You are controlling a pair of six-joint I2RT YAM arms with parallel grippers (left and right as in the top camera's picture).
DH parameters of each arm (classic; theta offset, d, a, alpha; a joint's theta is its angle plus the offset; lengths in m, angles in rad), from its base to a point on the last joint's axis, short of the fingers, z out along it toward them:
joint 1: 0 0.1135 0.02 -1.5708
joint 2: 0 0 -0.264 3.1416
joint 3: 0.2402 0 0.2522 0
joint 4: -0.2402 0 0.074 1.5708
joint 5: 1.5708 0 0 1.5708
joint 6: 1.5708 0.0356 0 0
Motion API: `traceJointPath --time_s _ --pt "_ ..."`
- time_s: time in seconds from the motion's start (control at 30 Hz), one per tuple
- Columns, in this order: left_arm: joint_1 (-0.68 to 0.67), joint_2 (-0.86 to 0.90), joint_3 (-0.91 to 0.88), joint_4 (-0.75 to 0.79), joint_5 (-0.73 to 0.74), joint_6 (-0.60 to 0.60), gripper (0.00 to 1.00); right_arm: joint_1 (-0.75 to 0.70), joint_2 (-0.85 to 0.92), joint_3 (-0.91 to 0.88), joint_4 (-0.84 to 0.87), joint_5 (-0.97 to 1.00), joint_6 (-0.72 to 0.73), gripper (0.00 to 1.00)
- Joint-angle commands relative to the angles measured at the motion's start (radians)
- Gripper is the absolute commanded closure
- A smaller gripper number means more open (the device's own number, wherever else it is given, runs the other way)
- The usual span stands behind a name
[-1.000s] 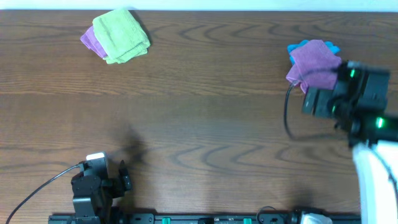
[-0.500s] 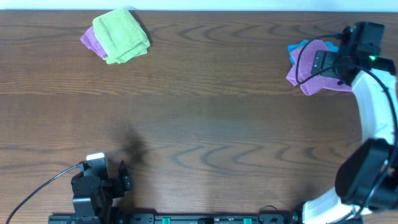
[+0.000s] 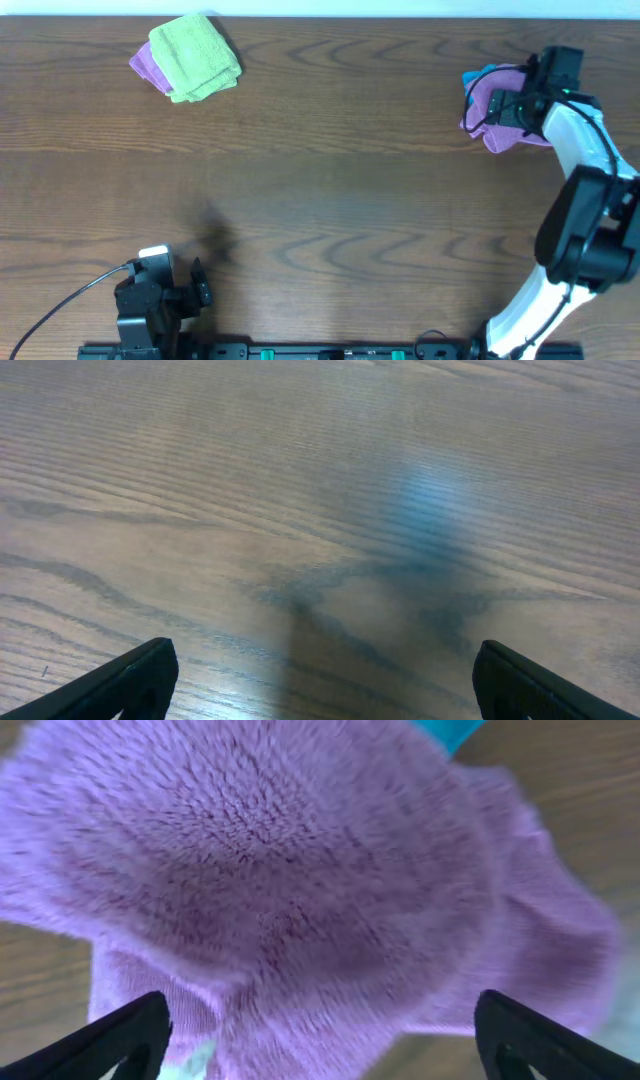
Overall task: Fold the cloth
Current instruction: 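Reach the right gripper to the crumpled purple cloth and grasp it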
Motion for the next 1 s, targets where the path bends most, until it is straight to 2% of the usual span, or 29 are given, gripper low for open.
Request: traceJointPath --time_s 0.0,0.1,0.17,0.23,0.3,0.5,0.57,0.73,0.97 --pt "-0.003 -0.006 -0.019 -0.05 -0.018 0.006 0.05 -0.01 0.036 0.019 0.023 -0.056 0.02 0.06" --pt "-0.003 -0.006 -0.019 -0.05 -0.018 0.006 0.04 -0.009 0.06 0.019 0.039 -0.058 0.052 0.05" --pt "-0.003 -0.006 -0.019 -0.05 -0.018 0.006 0.05 -0.01 0.073 0.019 0.047 -0.065 0.056 0.08" --pt "-0.003 -0.006 -0.019 -0.05 -0.018 0.006 0.05 -0.01 0.083 0.019 0.049 -0.065 0.069 0.15" --pt "-0.003 -0.006 -0.019 -0.05 -0.018 0.006 0.05 -0.01 0.089 0.019 0.05 -0.065 0.071 0.3" --pt "-0.003 -0.006 -0.019 -0.05 -0.018 0.006 0.05 -0.01 0.09 0.019 0.053 -0.065 0.071 0.49" --pt "-0.003 -0.006 -0.019 -0.05 -0.018 0.006 0.05 -0.009 0.09 0.019 0.053 -0.065 0.071 0.59" --pt "-0.003 -0.006 -0.019 -0.05 -0.017 0.006 0.05 -0.009 0.089 0.02 0.056 -0.064 0.066 0.99" --pt "-0.003 -0.006 -0.019 -0.05 -0.018 0.006 0.05 0.005 -0.007 0.02 0.037 -0.074 0.038 0.99"
